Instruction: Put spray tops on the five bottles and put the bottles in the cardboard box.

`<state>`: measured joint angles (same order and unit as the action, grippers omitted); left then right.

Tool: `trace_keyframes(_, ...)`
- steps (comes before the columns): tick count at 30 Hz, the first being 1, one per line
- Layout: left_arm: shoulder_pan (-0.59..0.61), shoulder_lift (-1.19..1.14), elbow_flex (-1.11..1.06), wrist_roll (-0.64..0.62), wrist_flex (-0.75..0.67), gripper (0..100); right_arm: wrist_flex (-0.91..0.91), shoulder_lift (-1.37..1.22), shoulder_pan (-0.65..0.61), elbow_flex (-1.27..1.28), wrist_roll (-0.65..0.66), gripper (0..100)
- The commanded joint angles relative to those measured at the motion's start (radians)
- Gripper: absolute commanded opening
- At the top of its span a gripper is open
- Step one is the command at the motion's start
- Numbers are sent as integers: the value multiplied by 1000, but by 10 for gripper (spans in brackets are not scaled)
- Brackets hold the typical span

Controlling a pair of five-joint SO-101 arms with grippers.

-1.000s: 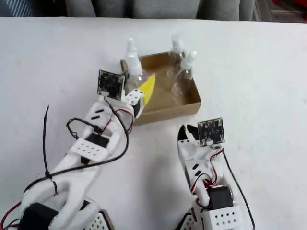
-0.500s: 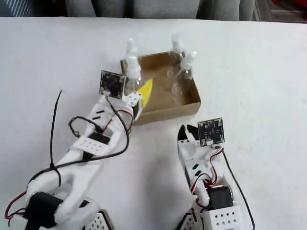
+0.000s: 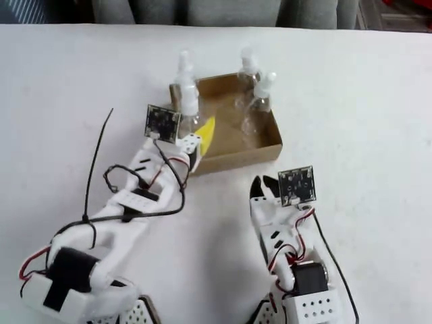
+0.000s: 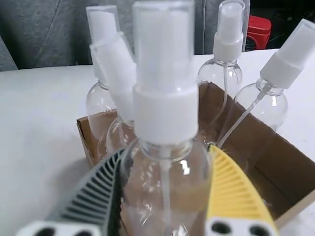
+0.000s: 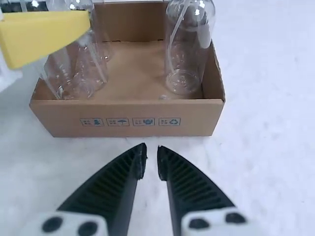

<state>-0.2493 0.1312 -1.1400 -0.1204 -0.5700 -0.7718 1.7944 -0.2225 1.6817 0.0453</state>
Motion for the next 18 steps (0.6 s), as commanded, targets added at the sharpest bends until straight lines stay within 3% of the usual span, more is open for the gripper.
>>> trace_keyframes(1,10,-13,3,8,-49,20,-10,4,12,9,12,16)
trace_keyframes(18,1,-114,-29,8,-133,20,-10,4,12,9,12,16)
